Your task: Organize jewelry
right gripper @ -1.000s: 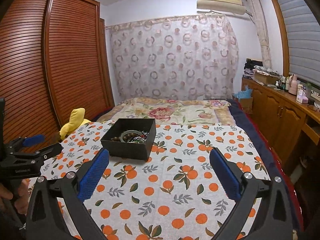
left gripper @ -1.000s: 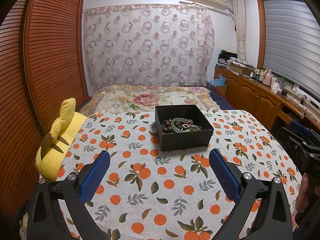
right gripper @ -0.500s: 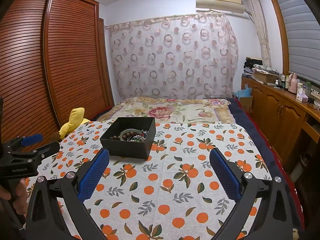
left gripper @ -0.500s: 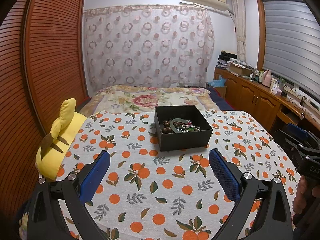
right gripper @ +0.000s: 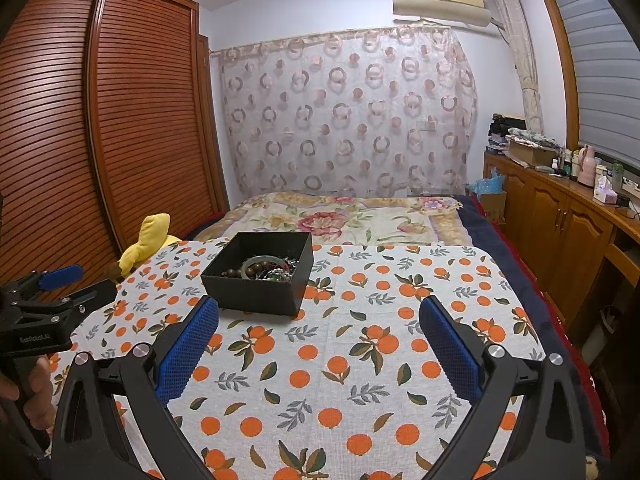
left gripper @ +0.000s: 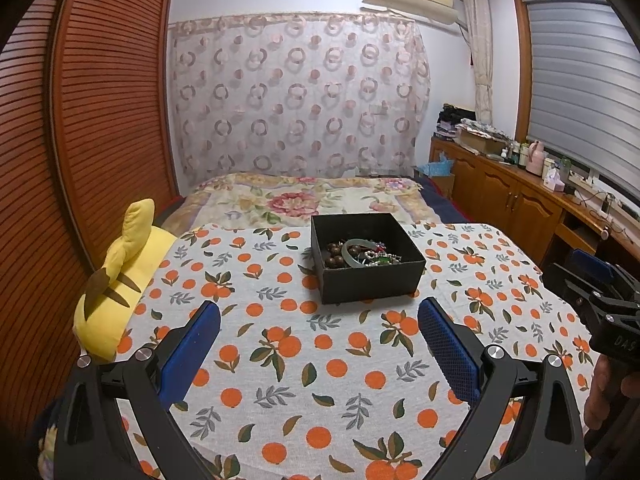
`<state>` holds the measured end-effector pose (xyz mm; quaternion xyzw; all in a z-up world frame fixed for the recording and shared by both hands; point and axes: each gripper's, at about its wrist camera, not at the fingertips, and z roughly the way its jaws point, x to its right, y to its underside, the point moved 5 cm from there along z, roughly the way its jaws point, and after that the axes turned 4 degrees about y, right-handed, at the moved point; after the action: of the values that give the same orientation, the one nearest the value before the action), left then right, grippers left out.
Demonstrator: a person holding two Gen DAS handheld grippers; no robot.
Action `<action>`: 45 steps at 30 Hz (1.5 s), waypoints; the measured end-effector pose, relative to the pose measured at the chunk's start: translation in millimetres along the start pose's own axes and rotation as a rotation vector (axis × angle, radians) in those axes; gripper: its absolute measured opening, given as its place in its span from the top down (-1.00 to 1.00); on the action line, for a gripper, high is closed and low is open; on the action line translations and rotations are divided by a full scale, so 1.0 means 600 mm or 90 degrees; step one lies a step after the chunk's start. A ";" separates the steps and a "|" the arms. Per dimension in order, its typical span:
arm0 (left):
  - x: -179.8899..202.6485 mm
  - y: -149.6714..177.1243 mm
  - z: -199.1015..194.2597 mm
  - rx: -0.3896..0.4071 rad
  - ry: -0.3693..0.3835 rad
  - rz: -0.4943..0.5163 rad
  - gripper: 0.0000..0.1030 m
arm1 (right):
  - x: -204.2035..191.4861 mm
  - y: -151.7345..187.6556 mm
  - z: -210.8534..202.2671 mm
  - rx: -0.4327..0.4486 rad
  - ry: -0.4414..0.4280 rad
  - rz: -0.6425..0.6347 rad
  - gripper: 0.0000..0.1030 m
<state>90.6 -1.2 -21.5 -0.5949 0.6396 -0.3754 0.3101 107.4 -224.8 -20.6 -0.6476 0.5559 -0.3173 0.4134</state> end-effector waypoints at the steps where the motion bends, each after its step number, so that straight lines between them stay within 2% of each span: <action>1: 0.000 -0.001 -0.001 0.000 0.000 0.000 -0.85 | 0.000 0.000 0.000 0.000 0.000 0.000 -0.96; 45: -0.001 -0.011 -0.009 0.009 -0.002 0.001 -0.85 | 0.000 0.003 0.000 0.002 0.000 0.002 -0.96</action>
<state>89.7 -0.1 -13.3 -0.5929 0.6368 -0.3785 0.3158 106.8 -224.9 -22.2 -0.6462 0.5565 -0.3175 0.4148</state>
